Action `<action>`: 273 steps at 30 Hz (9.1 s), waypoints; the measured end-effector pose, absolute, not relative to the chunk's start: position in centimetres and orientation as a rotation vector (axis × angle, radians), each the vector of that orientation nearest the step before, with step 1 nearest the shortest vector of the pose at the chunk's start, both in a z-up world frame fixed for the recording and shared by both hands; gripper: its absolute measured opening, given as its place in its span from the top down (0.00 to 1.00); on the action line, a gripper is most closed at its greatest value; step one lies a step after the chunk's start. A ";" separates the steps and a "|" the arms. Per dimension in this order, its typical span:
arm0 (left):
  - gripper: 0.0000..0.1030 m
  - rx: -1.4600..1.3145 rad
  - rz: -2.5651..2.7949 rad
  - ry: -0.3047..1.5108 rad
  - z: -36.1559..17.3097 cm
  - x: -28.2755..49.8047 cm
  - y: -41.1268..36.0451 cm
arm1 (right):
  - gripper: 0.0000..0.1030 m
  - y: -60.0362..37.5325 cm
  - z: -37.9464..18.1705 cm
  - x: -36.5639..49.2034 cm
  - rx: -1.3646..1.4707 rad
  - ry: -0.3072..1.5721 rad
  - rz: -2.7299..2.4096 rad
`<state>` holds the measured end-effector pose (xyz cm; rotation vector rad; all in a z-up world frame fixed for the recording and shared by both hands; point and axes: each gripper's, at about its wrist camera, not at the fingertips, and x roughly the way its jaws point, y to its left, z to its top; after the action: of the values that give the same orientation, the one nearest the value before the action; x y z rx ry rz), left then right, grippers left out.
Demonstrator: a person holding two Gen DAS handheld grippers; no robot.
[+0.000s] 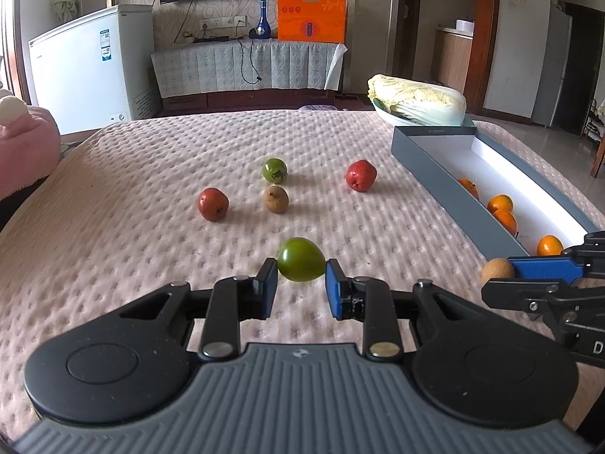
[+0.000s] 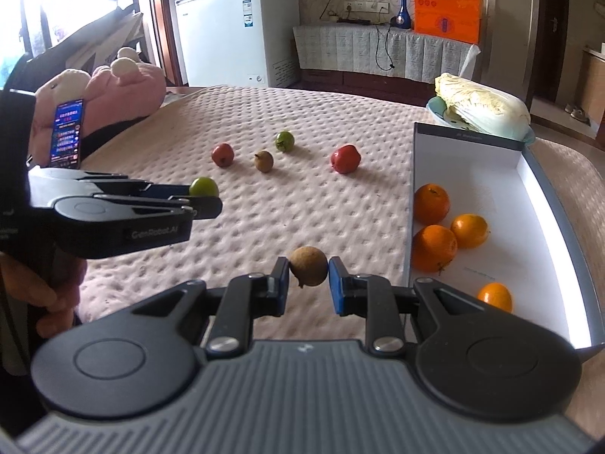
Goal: Organize fruits
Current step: 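Carry the held green and brown fruits over the grey box, then lower the green fruit into the box and open the left tool while the right tool holds its fruit, then open the right tool to drop the brown fruit into the box, then move both open tools toward the red and brown fruits on the bedspread, then grasp the red apple with the left tool while the right tool grasps a brown fruit, then carry the held red apple and brown fruit over the grey box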
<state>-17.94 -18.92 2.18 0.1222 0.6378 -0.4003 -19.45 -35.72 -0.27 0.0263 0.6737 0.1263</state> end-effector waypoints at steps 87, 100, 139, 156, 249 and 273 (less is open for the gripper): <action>0.69 0.135 -0.750 0.529 4.5 -19.7 -32.7 | 0.75 -45.9 0.2 -23.2 0.165 0.633 -0.086; 0.69 0.110 -0.804 0.533 3.4 -17.0 -36.8 | 0.75 -46.1 -0.1 -22.8 0.161 0.644 -0.094; 0.37 -0.034 -0.721 0.411 6.6 -14.3 -28.2 | 0.75 -45.7 -1.0 -18.3 0.158 0.648 -0.218; 0.37 -0.083 -0.424 0.428 7.5 -11.7 -13.8 | 0.57 -46.1 -0.8 -18.0 0.214 0.618 -0.285; 0.65 -0.048 -0.423 0.701 -1.2 -0.8 -13.3 | 0.74 -27.9 -4.8 -1.5 -0.087 0.633 0.209; 0.65 -0.013 -0.570 0.572 4.6 -5.3 -19.1 | 0.74 -33.2 2.4 -14.3 0.040 0.568 0.114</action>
<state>-5.25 -19.14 4.62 -0.0132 0.5721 -0.5700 -14.30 -33.25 2.45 0.0401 0.5677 0.1138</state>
